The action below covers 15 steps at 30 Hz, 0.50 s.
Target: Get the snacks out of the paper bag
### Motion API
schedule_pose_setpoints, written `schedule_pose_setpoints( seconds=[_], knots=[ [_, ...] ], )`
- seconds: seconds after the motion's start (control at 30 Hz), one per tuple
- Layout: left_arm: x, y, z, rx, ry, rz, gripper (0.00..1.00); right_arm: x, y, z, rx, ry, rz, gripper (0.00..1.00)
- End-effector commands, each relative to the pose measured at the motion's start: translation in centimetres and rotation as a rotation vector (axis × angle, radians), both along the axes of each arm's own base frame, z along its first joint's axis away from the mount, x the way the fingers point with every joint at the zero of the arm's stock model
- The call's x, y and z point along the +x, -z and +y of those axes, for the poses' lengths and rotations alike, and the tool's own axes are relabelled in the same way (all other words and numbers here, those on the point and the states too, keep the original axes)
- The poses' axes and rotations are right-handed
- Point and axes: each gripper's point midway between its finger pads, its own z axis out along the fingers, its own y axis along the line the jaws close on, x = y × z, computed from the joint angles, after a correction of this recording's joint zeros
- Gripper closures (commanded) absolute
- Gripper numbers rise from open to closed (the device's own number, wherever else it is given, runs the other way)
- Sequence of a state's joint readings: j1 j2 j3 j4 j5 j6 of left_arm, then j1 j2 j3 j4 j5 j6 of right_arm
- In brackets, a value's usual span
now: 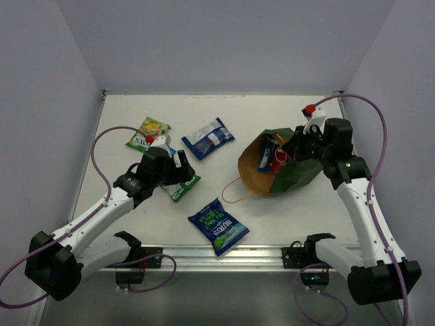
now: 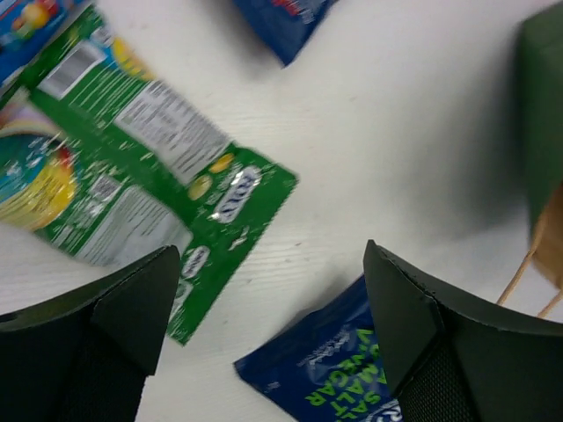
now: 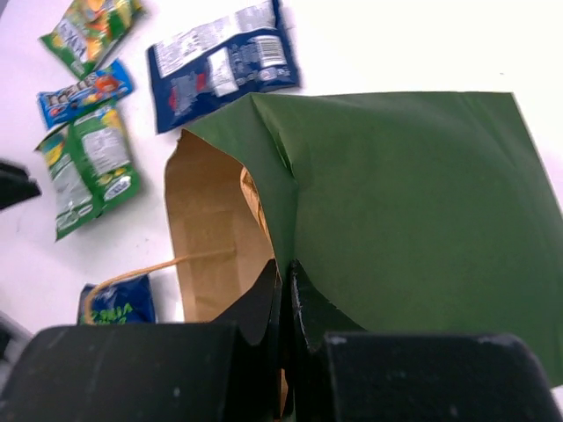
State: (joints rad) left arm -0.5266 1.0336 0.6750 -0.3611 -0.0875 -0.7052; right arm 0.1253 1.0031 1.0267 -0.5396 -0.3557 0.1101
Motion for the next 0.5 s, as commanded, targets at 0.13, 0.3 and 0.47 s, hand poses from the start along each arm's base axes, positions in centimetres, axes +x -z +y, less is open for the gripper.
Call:
schedule_pose_setpoints(
  seconds=[0.13,0.3,0.47],
  knots=[
    [0.9,-13.9,-11.7,-0.206,0.401,-0.398,0.14,0.2,-3.5,3.1,0.054,-0.212,-0.049,1.00],
    [-0.6,-17.1,-17.8,-0.323,0.504,-0.458,0.15,0.6,-3.2,3.4,0.082,-0.193,-0.025,1.00],
    [-0.5,-18.5,-20.7,-0.341,0.488,-0.490,0.15,0.7,-2.6,3.3,0.087,-0.160,-0.018,1.00]
  ],
)
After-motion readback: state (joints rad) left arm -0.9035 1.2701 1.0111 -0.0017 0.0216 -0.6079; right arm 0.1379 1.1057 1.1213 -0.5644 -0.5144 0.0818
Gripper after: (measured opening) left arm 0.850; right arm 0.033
